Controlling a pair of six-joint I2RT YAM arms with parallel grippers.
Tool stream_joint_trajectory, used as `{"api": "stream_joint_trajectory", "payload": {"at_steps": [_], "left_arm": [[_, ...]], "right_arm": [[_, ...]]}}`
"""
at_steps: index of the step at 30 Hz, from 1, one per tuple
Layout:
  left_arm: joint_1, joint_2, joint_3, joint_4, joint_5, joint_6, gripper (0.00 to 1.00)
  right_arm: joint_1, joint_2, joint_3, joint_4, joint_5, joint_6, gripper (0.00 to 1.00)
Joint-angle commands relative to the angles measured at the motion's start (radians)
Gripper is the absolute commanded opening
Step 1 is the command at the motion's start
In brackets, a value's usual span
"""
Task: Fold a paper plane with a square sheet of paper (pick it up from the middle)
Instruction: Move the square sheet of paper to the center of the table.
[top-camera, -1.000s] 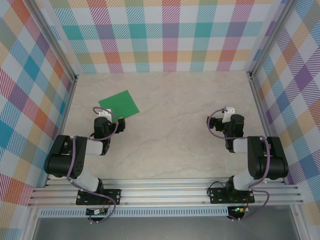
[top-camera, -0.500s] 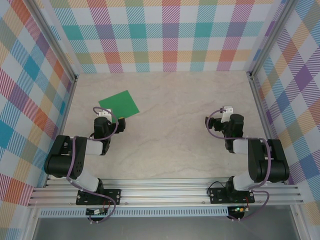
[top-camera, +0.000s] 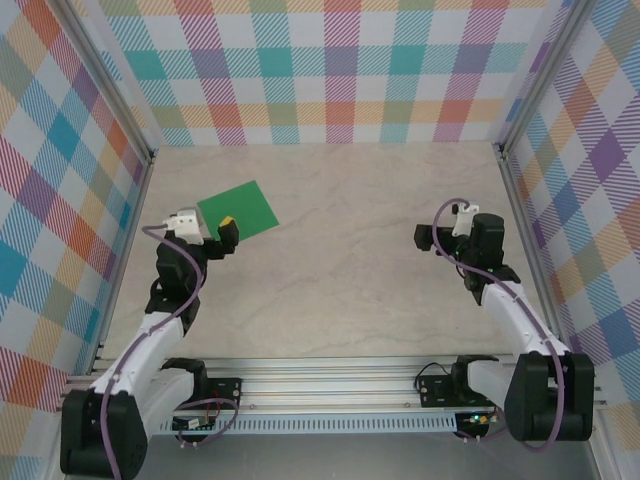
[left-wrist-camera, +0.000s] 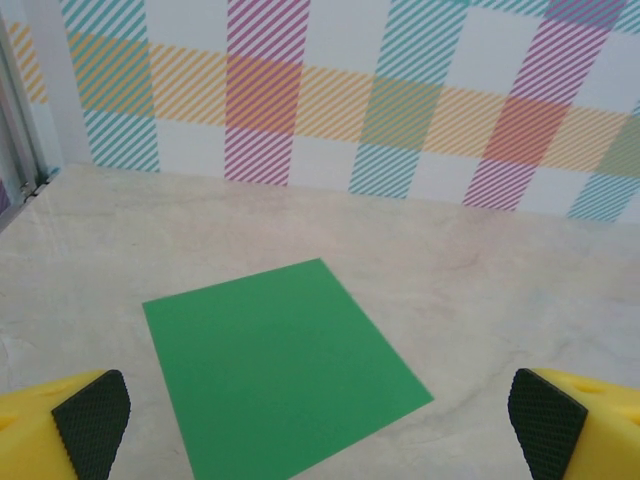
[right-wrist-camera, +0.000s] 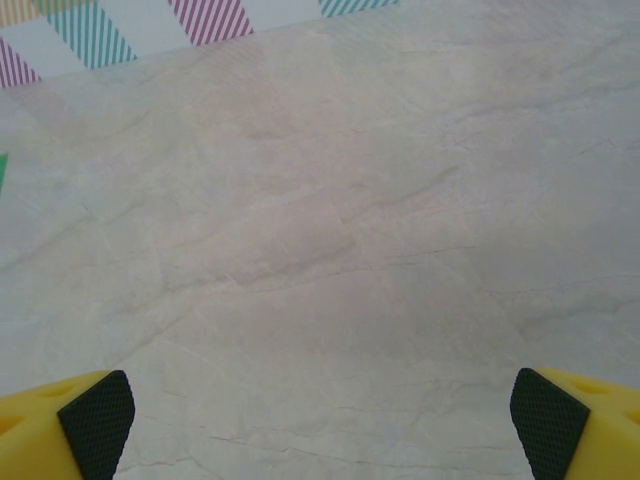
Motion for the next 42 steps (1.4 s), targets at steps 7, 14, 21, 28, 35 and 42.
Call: {"api": "stream_joint_trajectory", "payload": {"at_steps": [7,14,21,28,35,42], "left_arm": [[0.016,-0.141,0.109,-0.489,-0.233,-0.376,1.0],[0.017,-0.048,0.144,-0.445,0.076,-0.453,1.0],[-0.017,0.39,0.405,-0.532,0.221,-0.432,1.0],[-0.116,0.767,0.691,-0.669,0.107,-0.42,1.0],[-0.141,1.015,0.902,-0.785,0.089,-0.434,1.0],[-0.144,1.176,1.078,-0.838,0.132,-0.445,1.0]], "right_arm": [[0.003,0.078,0.059,-0.196,-0.21,0.361,1.0],[0.004,0.082,-0.043,-0.053,-0.457,0.422,1.0],[0.004,-0.012,-0.053,-0.077,-0.461,0.406,1.0],[0.005,0.022,-0.023,-0.048,-0.578,0.385,1.0],[0.005,0.112,0.012,-0.063,-0.641,0.336,1.0],[0.006,0.109,0.036,-0.164,-0.616,0.245,1.0]]}}
